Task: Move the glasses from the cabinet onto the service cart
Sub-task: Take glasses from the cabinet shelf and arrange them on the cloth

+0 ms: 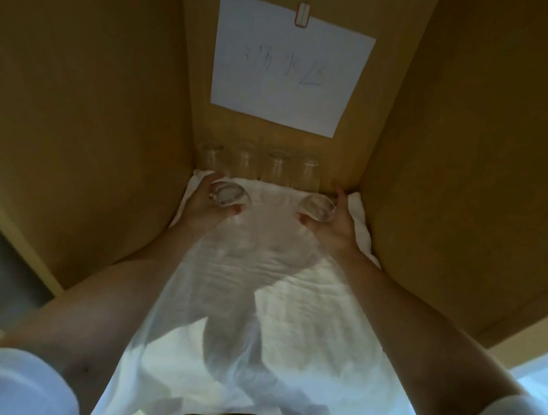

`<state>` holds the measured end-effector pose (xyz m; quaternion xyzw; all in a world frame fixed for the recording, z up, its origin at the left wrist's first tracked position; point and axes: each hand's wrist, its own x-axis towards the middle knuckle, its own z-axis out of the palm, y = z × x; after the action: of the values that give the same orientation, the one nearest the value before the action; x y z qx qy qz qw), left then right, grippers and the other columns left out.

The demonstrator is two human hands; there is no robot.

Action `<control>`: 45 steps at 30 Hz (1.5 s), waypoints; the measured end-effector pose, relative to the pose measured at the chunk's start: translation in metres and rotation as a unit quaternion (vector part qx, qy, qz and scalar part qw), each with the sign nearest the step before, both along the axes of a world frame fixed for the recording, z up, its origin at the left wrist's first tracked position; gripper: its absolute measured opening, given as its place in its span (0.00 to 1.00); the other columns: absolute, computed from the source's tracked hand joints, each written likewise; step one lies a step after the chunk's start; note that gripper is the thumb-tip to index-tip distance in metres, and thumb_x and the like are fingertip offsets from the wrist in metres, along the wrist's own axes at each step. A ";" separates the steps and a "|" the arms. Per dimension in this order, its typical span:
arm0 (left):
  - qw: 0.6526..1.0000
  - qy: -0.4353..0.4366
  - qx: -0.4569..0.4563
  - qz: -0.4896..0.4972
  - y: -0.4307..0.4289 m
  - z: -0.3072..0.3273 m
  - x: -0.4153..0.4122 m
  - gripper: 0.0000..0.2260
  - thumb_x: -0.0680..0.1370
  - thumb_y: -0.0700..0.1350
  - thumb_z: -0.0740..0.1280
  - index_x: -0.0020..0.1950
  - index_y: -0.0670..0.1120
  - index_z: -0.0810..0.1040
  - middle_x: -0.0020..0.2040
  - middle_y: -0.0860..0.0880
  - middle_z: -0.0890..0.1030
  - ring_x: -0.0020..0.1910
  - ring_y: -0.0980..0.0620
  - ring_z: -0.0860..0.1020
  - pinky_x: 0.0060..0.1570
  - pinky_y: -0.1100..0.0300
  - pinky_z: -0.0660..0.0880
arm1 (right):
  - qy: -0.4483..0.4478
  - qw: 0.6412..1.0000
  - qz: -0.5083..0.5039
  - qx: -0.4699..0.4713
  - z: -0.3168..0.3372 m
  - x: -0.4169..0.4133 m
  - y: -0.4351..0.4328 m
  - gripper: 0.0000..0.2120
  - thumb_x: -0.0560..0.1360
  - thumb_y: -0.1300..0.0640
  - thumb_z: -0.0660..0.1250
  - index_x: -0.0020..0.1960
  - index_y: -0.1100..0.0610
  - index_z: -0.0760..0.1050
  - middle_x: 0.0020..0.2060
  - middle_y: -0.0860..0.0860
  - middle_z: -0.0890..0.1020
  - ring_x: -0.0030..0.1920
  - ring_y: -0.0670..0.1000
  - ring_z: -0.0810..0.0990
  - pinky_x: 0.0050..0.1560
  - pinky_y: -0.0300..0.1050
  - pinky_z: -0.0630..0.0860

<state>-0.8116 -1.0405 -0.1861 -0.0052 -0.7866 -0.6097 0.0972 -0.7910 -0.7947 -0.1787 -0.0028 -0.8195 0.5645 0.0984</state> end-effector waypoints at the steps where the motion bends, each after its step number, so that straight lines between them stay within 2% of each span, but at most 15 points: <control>1: 0.999 -0.010 -0.051 -0.007 0.004 0.001 0.004 0.32 0.70 0.36 0.75 0.70 0.43 0.66 0.57 0.55 0.71 0.58 0.54 0.71 0.51 0.68 0.71 | -0.012 1.000 0.013 0.003 0.000 -0.001 -0.002 0.44 0.68 0.59 0.76 0.75 0.52 0.54 0.63 0.48 0.71 0.60 0.46 0.72 0.58 0.40 0.69; 4: 0.994 0.003 -0.111 -0.018 0.018 -0.011 0.012 0.33 0.67 0.43 0.78 0.68 0.44 0.69 0.58 0.53 0.73 0.58 0.55 0.73 0.56 0.67 0.68 | -0.004 0.997 0.029 0.071 -0.009 0.000 -0.013 0.45 0.67 0.58 0.78 0.75 0.55 0.54 0.67 0.51 0.68 0.65 0.48 0.69 0.60 0.32 0.66; 7: 0.993 0.054 -0.101 0.006 0.030 -0.024 0.014 0.33 0.65 0.44 0.80 0.66 0.43 0.70 0.58 0.50 0.76 0.59 0.53 0.75 0.58 0.63 0.70 | -0.005 0.997 0.022 0.072 -0.026 0.000 -0.021 0.45 0.65 0.57 0.78 0.73 0.57 0.56 0.66 0.51 0.67 0.65 0.48 0.68 0.66 0.35 0.66; 10: 0.998 0.028 -0.056 0.020 0.028 -0.044 0.017 0.39 0.64 0.46 0.80 0.70 0.43 0.66 0.61 0.49 0.75 0.61 0.51 0.74 0.58 0.64 0.69 | -0.017 0.998 -0.009 0.062 -0.037 0.006 -0.020 0.44 0.64 0.49 0.78 0.73 0.53 0.57 0.66 0.49 0.69 0.66 0.49 0.70 0.65 0.38 0.69; 13: 0.997 -0.036 -0.060 -0.014 0.023 -0.075 0.027 0.48 0.59 0.54 0.79 0.73 0.44 0.60 0.64 0.50 0.71 0.62 0.52 0.72 0.59 0.60 0.71 | -0.074 0.996 0.014 0.042 -0.059 0.017 -0.015 0.47 0.65 0.58 0.79 0.75 0.54 0.53 0.63 0.47 0.69 0.63 0.48 0.71 0.56 0.31 0.71; 15: 0.992 -0.091 -0.090 -0.008 0.022 -0.093 0.031 0.43 0.62 0.52 0.80 0.70 0.42 0.62 0.62 0.47 0.73 0.61 0.48 0.74 0.56 0.61 0.70 | -0.107 0.992 0.008 0.068 -0.077 0.025 -0.016 0.48 0.64 0.58 0.80 0.75 0.57 0.54 0.63 0.50 0.70 0.65 0.49 0.71 0.60 0.34 0.68; 17: 0.990 -0.098 -0.098 0.029 0.023 -0.103 0.033 0.37 0.66 0.47 0.79 0.69 0.42 0.62 0.60 0.45 0.75 0.59 0.46 0.76 0.51 0.64 0.68 | -0.118 0.987 -0.034 0.100 -0.092 0.028 -0.020 0.45 0.62 0.53 0.80 0.72 0.58 0.60 0.62 0.53 0.74 0.64 0.53 0.74 0.61 0.41 0.71; 19: 0.991 -0.093 -0.087 0.039 0.027 -0.101 0.033 0.38 0.67 0.47 0.78 0.70 0.43 0.60 0.61 0.45 0.76 0.58 0.48 0.76 0.50 0.65 0.68 | -0.131 0.982 -0.067 0.115 -0.094 0.027 -0.025 0.43 0.62 0.50 0.80 0.71 0.57 0.62 0.60 0.52 0.76 0.60 0.52 0.76 0.60 0.43 0.72; 23: 0.991 -0.085 -0.094 0.034 0.029 -0.103 0.027 0.39 0.68 0.48 0.78 0.72 0.47 0.60 0.63 0.46 0.76 0.59 0.48 0.76 0.52 0.62 0.71 | -0.135 0.981 -0.111 0.086 -0.098 0.016 -0.034 0.41 0.63 0.49 0.79 0.69 0.55 0.63 0.57 0.50 0.76 0.57 0.52 0.77 0.55 0.39 0.71; 27: 0.992 -0.089 -0.090 0.013 0.035 -0.104 0.015 0.40 0.68 0.47 0.77 0.74 0.50 0.58 0.66 0.47 0.72 0.63 0.48 0.74 0.61 0.55 0.73 | -0.148 0.978 -0.124 0.078 -0.099 0.012 -0.037 0.37 0.69 0.50 0.75 0.71 0.55 0.61 0.59 0.53 0.76 0.57 0.53 0.77 0.56 0.46 0.74; 31: 0.987 -0.099 -0.125 0.021 0.044 -0.104 0.003 0.39 0.70 0.49 0.76 0.73 0.49 0.57 0.66 0.47 0.73 0.62 0.47 0.75 0.60 0.54 0.73 | -0.148 0.976 -0.122 0.104 -0.096 0.006 -0.038 0.39 0.69 0.49 0.74 0.73 0.56 0.58 0.63 0.57 0.74 0.61 0.58 0.75 0.62 0.54 0.73; 34: 0.985 -0.078 -0.153 0.020 0.049 -0.105 -0.003 0.38 0.71 0.51 0.74 0.74 0.48 0.56 0.67 0.47 0.73 0.62 0.46 0.75 0.59 0.54 0.72 | -0.164 0.970 -0.130 0.123 -0.092 -0.003 -0.031 0.38 0.70 0.49 0.73 0.73 0.57 0.59 0.62 0.58 0.74 0.60 0.58 0.75 0.59 0.51 0.73; 39: 0.986 -0.058 -0.154 -0.003 0.057 -0.103 -0.016 0.38 0.71 0.50 0.74 0.74 0.46 0.58 0.65 0.45 0.74 0.62 0.45 0.75 0.57 0.57 0.71 | -0.144 0.972 -0.161 0.090 -0.077 -0.014 -0.007 0.32 0.71 0.52 0.73 0.69 0.60 0.63 0.57 0.56 0.77 0.55 0.55 0.77 0.49 0.41 0.70; 42: 0.984 -0.058 -0.161 -0.052 0.065 -0.099 -0.031 0.37 0.71 0.48 0.74 0.74 0.45 0.58 0.64 0.46 0.74 0.61 0.46 0.75 0.52 0.62 0.68 | -0.140 0.969 -0.180 0.093 -0.063 -0.031 0.013 0.34 0.71 0.51 0.74 0.70 0.61 0.63 0.60 0.57 0.76 0.58 0.56 0.76 0.52 0.41 0.70; 45: 0.980 -0.064 -0.162 -0.092 0.079 -0.096 -0.046 0.38 0.70 0.49 0.75 0.73 0.45 0.58 0.64 0.47 0.74 0.61 0.46 0.75 0.53 0.61 0.69 | -0.130 0.959 -0.222 0.119 -0.055 -0.054 0.032 0.39 0.67 0.50 0.77 0.70 0.63 0.62 0.63 0.57 0.75 0.62 0.56 0.74 0.56 0.40 0.69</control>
<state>-0.8581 -0.9618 -0.2819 -0.0544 -0.8755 -0.4800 -0.0120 -0.8453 -0.7623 -0.2341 -0.2465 -0.8650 0.4220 0.1136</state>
